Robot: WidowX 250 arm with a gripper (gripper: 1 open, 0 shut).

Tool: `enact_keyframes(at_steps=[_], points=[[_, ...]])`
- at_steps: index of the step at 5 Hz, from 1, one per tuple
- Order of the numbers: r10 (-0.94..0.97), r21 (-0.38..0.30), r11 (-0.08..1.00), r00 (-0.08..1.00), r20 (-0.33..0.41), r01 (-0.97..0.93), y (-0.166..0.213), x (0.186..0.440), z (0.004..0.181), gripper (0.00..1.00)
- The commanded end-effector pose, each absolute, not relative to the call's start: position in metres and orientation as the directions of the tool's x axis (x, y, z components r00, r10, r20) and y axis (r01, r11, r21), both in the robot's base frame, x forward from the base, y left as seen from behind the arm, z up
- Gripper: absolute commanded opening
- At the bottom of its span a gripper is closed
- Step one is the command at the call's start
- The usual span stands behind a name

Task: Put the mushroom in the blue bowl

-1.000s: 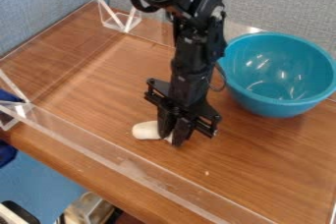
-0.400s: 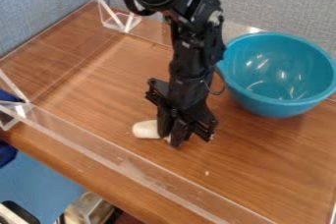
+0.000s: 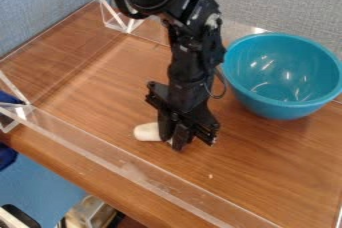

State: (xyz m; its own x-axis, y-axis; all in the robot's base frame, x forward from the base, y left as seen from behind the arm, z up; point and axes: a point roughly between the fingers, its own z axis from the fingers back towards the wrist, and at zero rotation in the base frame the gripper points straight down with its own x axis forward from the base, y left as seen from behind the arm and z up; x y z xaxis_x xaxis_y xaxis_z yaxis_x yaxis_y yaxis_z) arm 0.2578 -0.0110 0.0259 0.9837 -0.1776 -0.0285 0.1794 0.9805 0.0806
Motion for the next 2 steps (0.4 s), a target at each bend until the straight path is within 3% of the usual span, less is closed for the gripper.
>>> enact_keyframes(at_steps=[1, 2], points=[[-0.123, 0.089, 0.988, 0.992, -0.004, 0.123, -0.0047, 0.2533, 0.0357, 0.00], [-0.114, 0.095, 0.989, 0.994, 0.000, 0.113, -0.0088, 0.2558, 0.0326, 0.00]])
